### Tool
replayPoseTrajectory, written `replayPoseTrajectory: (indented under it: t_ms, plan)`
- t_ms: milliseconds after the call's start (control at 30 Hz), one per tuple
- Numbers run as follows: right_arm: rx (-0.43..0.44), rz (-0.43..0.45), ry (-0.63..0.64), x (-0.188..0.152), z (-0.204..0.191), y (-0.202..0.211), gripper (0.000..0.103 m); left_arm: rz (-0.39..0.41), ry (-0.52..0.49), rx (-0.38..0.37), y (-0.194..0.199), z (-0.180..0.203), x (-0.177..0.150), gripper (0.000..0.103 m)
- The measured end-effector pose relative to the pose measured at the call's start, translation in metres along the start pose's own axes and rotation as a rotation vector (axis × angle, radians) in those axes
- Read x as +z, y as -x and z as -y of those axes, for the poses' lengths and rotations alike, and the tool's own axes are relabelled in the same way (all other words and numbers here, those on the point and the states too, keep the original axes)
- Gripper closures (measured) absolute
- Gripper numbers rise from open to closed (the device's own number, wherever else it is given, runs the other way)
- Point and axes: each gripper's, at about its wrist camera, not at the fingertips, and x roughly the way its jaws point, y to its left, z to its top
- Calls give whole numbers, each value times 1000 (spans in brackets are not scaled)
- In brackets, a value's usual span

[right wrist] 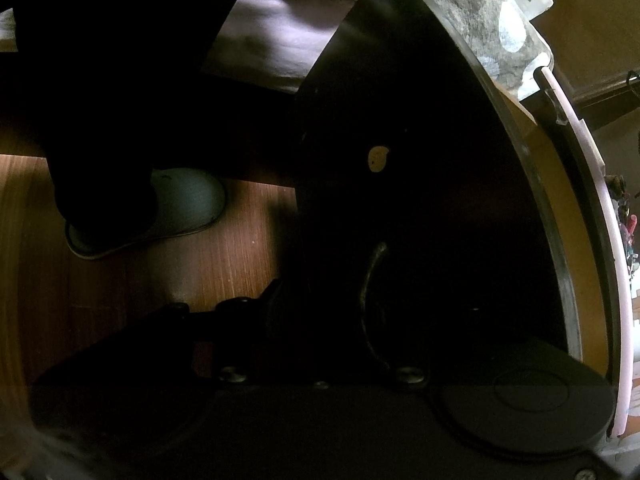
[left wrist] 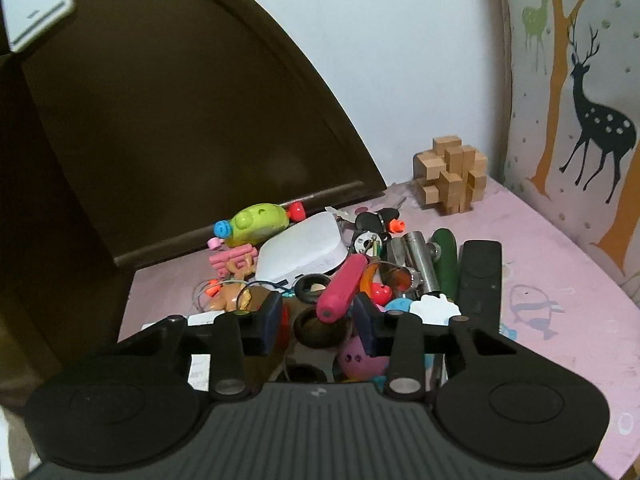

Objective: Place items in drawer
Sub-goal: 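Grasp the small pink-red cap with the left gripper and lift, then carry the pink cap into the open drawer and open the left gripper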

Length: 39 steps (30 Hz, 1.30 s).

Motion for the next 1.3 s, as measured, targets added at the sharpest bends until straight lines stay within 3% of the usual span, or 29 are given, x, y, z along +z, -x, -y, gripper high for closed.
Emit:
replayPoseTrajectory:
  t_ms: [167, 233, 433, 667, 967, 1133, 1300]
  plan:
    - [0, 4, 1, -1, 0, -1, 56, -17, -54, -6, -14, 5, 1, 71]
    - [0, 5, 2, -1, 1, -1, 56, -23, -72, -11, -18, 7, 1, 81]
    - [0, 9, 7, -2, 0, 0, 56, 14, -78, 11, -7, 11, -2, 85]
    - [0, 8, 8, -1, 1, 0, 56, 73, -49, 23, 33, 12, 6, 86]
    - [-1, 7, 9, -2, 0, 0, 56, 137, -9, -27, 103, 14, 7, 86]
    - [-1, 7, 10, -2, 0, 0, 56, 148, 29, -80, 145, 19, -6, 86]
    - [-1, 9, 8, -3, 0, 0, 56, 118, 113, -183, 182, 28, -44, 86]
